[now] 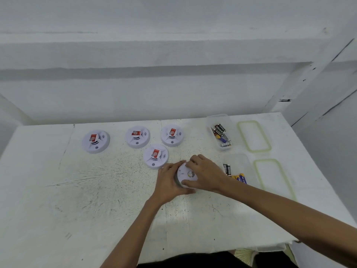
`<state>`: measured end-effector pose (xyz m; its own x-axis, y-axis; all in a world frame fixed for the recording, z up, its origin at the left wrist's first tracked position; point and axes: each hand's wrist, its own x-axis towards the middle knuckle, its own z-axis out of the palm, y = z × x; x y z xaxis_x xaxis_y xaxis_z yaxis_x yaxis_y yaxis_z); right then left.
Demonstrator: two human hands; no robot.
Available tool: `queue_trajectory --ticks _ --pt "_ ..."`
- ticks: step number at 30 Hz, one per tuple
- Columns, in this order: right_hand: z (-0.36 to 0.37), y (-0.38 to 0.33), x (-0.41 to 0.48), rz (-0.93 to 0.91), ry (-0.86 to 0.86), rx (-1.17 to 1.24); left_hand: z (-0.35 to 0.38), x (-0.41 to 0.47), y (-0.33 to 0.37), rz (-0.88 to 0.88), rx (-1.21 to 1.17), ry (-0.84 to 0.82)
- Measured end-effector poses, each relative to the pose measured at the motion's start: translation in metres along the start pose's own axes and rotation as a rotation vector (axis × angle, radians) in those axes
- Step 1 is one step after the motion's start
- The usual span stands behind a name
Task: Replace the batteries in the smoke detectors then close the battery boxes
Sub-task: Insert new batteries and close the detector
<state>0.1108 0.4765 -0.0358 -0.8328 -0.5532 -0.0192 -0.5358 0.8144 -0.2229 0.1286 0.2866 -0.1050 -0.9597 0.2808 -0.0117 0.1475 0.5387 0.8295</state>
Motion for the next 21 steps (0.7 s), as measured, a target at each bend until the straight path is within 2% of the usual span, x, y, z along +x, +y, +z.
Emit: queue_trajectory --ticks 3,8,9,11,13,15,16,21 --pt "0.005 0.001 0.001 -0.048 0.046 -0.063 0.001 -0.003 -0.001 0.004 -0.006 0.033" --pt "0.009 -0.011 0.002 0.035 -0.033 -0.108 0.004 -0.003 0.003 0.0 0.023 0.065" --pt "0.005 -0.011 0.003 0.042 -0.047 -0.084 0.004 -0.003 0.003 0.008 0.032 0.067" --pt "-0.009 -0.006 0.005 0.129 -0.054 0.166 0.006 -0.004 0.0 0.015 0.021 0.067" --pt "-0.022 0.001 0.001 0.232 0.053 0.425 0.007 -0.005 0.0 -0.008 -0.032 0.061" --pt "-0.027 0.011 -0.005 0.248 0.174 0.431 0.005 -0.003 0.002 -0.027 -0.073 0.07" --pt "-0.028 0.016 -0.009 0.239 0.176 0.408 0.003 -0.003 0.005 -0.036 -0.098 0.077" --pt "-0.024 0.023 -0.031 0.121 -0.004 0.45 -0.008 -0.001 0.028 -0.191 -0.356 0.129"
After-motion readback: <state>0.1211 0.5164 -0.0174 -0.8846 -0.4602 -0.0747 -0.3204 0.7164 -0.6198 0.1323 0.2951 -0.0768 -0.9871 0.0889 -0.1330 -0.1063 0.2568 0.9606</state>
